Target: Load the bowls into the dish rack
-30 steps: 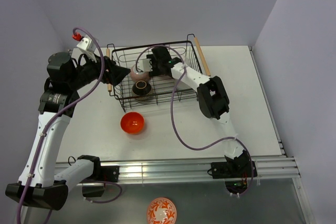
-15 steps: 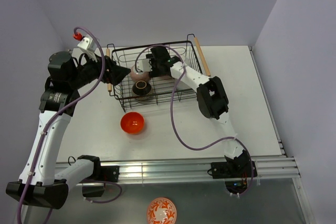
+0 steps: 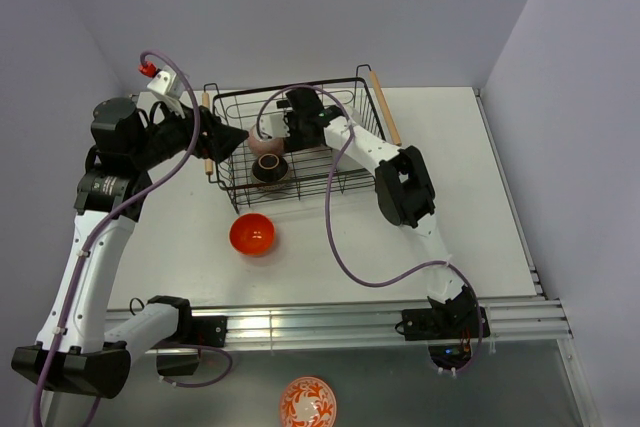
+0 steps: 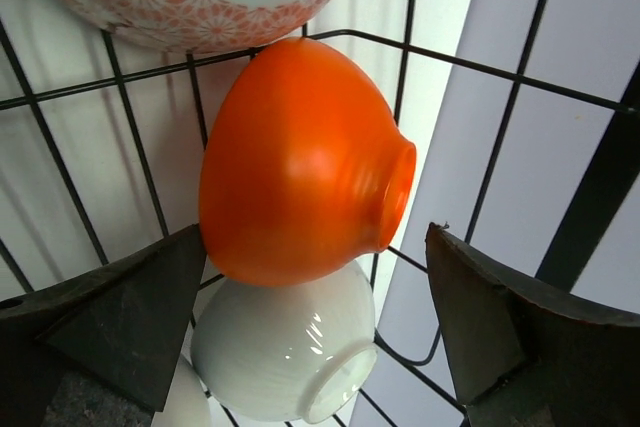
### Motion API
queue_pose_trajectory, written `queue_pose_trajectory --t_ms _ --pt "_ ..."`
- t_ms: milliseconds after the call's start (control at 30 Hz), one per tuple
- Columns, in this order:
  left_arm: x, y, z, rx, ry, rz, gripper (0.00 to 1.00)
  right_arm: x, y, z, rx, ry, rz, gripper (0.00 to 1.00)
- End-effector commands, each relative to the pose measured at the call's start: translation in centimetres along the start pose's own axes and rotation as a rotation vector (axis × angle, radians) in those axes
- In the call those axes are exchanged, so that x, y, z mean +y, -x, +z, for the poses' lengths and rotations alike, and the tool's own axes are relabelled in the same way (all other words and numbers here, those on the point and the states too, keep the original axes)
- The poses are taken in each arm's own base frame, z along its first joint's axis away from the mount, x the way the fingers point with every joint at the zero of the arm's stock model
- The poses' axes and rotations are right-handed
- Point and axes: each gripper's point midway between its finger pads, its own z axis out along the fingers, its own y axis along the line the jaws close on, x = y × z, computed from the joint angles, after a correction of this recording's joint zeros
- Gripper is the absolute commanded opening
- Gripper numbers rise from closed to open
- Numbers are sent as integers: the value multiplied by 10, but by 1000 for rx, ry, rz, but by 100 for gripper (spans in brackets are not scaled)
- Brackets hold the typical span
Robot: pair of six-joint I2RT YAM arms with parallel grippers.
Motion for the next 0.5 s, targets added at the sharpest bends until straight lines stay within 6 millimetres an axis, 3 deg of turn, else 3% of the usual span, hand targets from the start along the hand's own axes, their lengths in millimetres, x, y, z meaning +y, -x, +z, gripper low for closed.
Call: queue_pose_trajectory --t_ms 0,300,467 --pt "-4 13 -3 -33 -12 44 95 -13 14 -16 -32 -14 -25 97" --pt "-4 13 -3 -29 -17 44 95 4 16 -26 -33 81 -29 86" --pt "-4 12 -2 -27 -20 40 95 -10 28 -41 -89 58 14 86"
